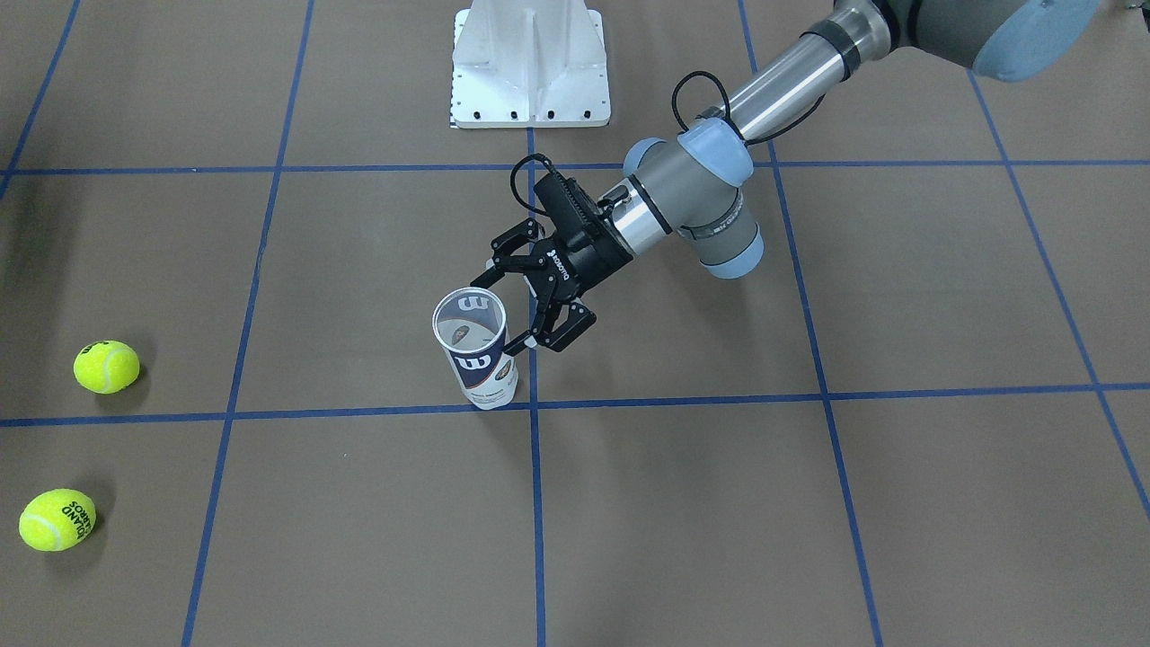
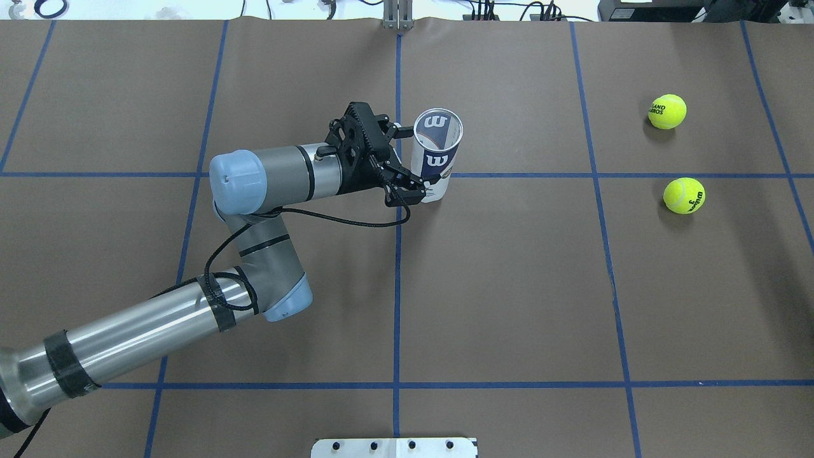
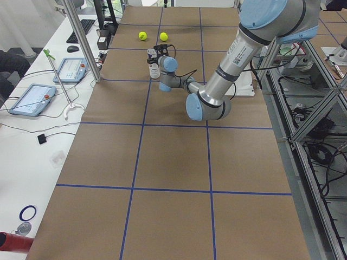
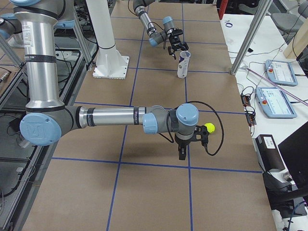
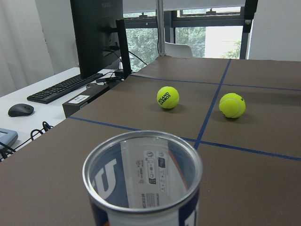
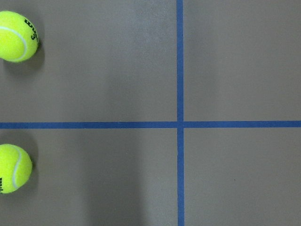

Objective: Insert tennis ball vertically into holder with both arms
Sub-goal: 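Regrasp the upright can near its top with the left gripper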

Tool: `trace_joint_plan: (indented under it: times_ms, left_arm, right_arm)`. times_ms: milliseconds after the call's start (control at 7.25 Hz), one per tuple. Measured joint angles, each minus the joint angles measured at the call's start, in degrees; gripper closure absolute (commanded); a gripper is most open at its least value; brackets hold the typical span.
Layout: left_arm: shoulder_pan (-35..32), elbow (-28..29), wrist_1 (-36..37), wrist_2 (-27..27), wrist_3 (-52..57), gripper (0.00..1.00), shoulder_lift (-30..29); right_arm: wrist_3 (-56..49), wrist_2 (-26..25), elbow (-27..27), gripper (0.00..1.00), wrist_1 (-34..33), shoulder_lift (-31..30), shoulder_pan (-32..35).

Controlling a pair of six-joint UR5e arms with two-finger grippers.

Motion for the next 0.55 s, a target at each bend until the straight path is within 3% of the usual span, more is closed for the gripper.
trace_joint_plan:
  times_ms: [552]
  left_arm:
    - [0.2,2.9,0.1,2.3,0.0,0.01,-2.8]
  right_arm:
    - [0.0,0.0,0.0,0.00,0.0,0.0,0.0]
